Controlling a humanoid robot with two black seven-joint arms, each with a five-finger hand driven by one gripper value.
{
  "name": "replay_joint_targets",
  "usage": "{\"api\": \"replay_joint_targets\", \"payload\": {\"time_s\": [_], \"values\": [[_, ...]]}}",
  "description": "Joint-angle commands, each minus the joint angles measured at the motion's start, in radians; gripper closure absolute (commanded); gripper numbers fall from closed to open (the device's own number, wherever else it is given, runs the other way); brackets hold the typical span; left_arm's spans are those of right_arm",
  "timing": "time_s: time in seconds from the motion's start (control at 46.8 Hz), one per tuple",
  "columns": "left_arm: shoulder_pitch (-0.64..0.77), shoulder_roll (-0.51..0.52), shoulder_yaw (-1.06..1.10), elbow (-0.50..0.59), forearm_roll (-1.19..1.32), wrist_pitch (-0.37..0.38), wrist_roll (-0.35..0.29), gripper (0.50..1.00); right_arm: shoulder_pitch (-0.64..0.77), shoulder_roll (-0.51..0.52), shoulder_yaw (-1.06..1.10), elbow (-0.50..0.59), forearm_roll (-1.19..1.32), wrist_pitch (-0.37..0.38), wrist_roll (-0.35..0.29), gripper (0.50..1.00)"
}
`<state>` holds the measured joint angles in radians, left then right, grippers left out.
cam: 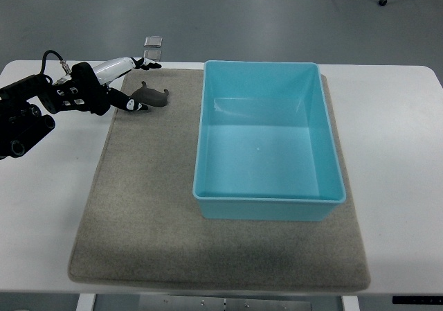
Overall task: Place brown hippo in blue box with left hand
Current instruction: 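Lower the left hand and close fingers around the brown hippo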
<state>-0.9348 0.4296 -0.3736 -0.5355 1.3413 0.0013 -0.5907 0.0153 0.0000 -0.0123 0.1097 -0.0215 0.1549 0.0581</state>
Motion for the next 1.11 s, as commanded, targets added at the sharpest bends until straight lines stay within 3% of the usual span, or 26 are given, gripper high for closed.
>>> {"api": "replay_joint_targets", "payload": {"time_s": [0.0,0.214,0.619,1.089], "values": [[-0.001,-0.002,0.002,0.0,-0.001,0.002,0.0,0.636,0.0,0.0,0.0,0.001,0.0,0.0,0.0,0.564],[-0.002,-0.006,0.004,0.002,-0.001,0.003,0.005,0.673,0.0,0.0,0.0,-0.001,0.0,0.0,0.0,0.564],[-0.004,-0.009,0.047,0.012,0.001,0.058,0.005,0.684,0.0,0.0,0.0,0.001,0.0,0.0,0.0,0.564],[-0.005,-0.015,0.062,0.037,-0.001,0.062,0.005,0.722,0.0,0.0,0.0,-0.001,0.0,0.0,0.0,0.564]]}}
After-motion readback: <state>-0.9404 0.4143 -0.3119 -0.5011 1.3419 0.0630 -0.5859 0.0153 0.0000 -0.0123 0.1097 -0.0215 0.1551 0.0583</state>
